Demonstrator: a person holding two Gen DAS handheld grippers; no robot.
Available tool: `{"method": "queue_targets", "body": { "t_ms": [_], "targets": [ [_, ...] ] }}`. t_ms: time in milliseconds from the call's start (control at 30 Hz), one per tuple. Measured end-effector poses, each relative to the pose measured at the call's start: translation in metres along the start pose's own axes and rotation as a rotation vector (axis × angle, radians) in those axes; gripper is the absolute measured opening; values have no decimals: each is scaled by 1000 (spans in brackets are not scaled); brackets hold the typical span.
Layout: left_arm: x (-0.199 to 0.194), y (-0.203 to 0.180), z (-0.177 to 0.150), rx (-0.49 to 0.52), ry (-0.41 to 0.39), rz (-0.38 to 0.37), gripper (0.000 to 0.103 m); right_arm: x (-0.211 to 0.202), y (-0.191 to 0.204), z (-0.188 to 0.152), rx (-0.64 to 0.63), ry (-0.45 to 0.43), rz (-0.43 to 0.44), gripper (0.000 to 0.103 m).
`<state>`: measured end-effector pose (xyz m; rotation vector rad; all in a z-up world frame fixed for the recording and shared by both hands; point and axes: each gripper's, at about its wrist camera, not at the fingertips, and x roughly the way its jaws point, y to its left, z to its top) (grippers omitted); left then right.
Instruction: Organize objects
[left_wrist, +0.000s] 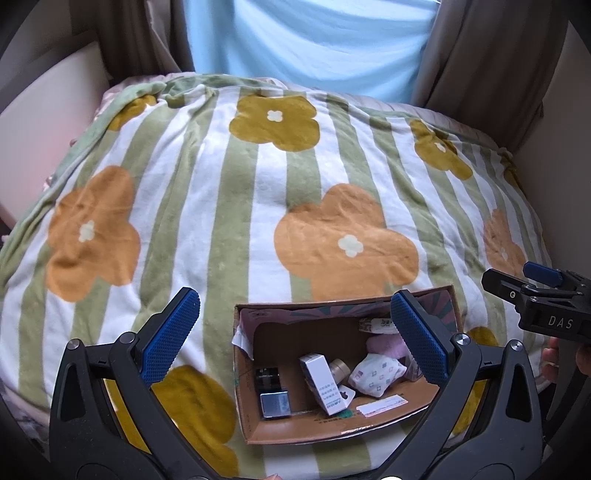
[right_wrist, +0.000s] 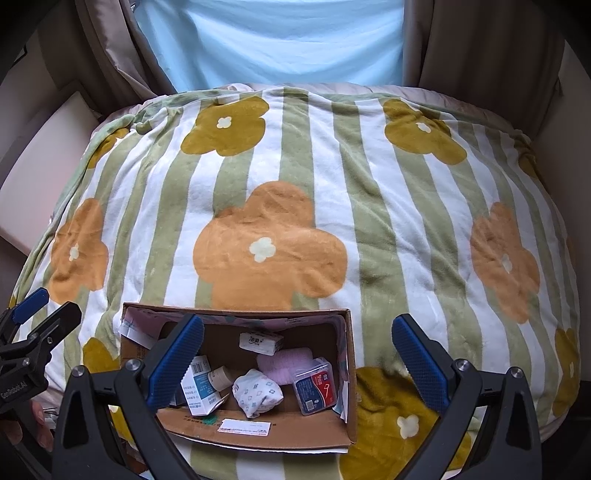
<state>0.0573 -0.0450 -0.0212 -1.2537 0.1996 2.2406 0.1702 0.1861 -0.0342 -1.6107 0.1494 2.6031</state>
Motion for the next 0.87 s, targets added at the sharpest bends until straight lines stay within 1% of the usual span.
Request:
{"method": "queue_targets", "body": {
  "t_ms": [200,300,400,500,600,700,867],
  "targets": [
    [-2,-1,1,9,-8,6,103,-3,4,3,-2,-10,-6,102],
    [-5,-2,0,14,-23,20,103,-4,5,2,1,-15,-9,102],
    [-7,-2,1,4,-32,-4,103,-4,4,2,-1,-16,-8,102],
    [-6,-1,1,-15,-28,2,103,-5,5,2,0,-15,-9,102],
    [-3,1,2,-29,-15,-14,103,-5,5,2,2,-15,-8,102],
    [-1,3,2,-39,-4,-11,103,-4,5,2,0,-16,-7,102],
    [0,6,6,-47,-15,-6,103,-4,6,4,3,-22,-8,102]
  ]
}}
